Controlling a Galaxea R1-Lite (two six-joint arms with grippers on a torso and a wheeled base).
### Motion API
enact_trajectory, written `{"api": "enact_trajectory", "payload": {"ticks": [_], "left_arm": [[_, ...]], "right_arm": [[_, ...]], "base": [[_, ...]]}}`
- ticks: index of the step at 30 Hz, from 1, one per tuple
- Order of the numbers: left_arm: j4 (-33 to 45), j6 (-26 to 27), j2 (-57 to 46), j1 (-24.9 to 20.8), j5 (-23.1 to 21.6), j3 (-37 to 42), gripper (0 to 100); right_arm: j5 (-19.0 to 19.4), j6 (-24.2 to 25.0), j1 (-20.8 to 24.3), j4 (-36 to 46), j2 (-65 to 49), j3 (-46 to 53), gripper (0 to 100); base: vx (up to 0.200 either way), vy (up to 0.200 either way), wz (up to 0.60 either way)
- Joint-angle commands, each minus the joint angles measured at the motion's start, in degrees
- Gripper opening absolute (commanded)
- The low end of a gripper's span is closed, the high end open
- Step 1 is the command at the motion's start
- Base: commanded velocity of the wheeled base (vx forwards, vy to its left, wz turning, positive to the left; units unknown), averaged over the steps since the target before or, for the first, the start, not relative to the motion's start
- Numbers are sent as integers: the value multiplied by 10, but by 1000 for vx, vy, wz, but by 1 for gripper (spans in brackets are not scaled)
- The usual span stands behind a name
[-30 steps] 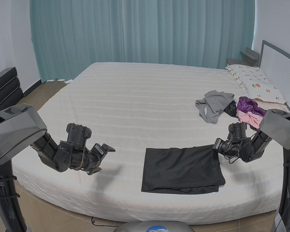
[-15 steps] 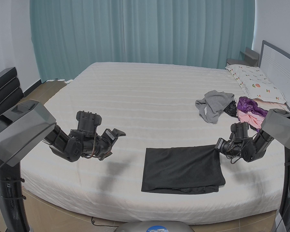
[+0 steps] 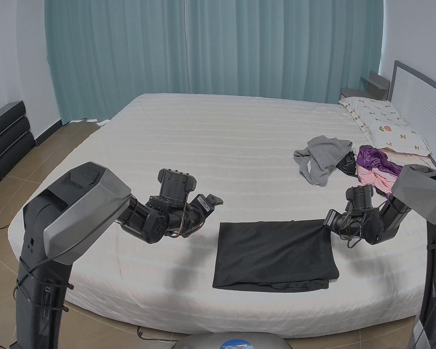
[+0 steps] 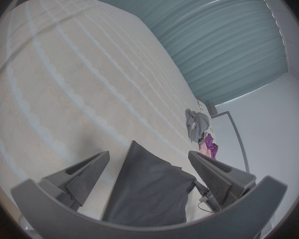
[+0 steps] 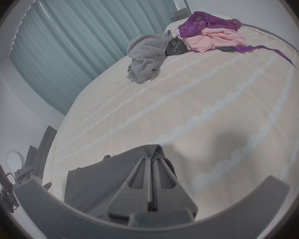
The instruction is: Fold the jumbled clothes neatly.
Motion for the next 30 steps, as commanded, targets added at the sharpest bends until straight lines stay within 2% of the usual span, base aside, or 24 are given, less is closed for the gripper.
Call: {"api": "enact_trajectory", "payload": {"ticks": [1, 6, 14, 15, 30], "left_arm": [[24, 15, 68, -13, 30, -70, 100], [46, 51, 88, -27, 34, -94, 100], [48, 52, 109, -36, 47, -119, 100], [48, 55, 111, -36, 47, -119, 0], [58, 60, 125, -41, 50, -146, 0]], "right_arm": [[-6, 3, 3, 18, 15, -23, 0], [-6, 6, 2, 18, 15, -20, 0], [-6, 8, 3, 14, 15, -15, 0], [-7, 8, 3, 14, 15, -15, 0], [-7, 9, 4, 14, 15, -15, 0]], "base": [[0, 0, 0], [0, 0, 0], [0, 0, 0], [0, 0, 0], [0, 0, 0]]}}
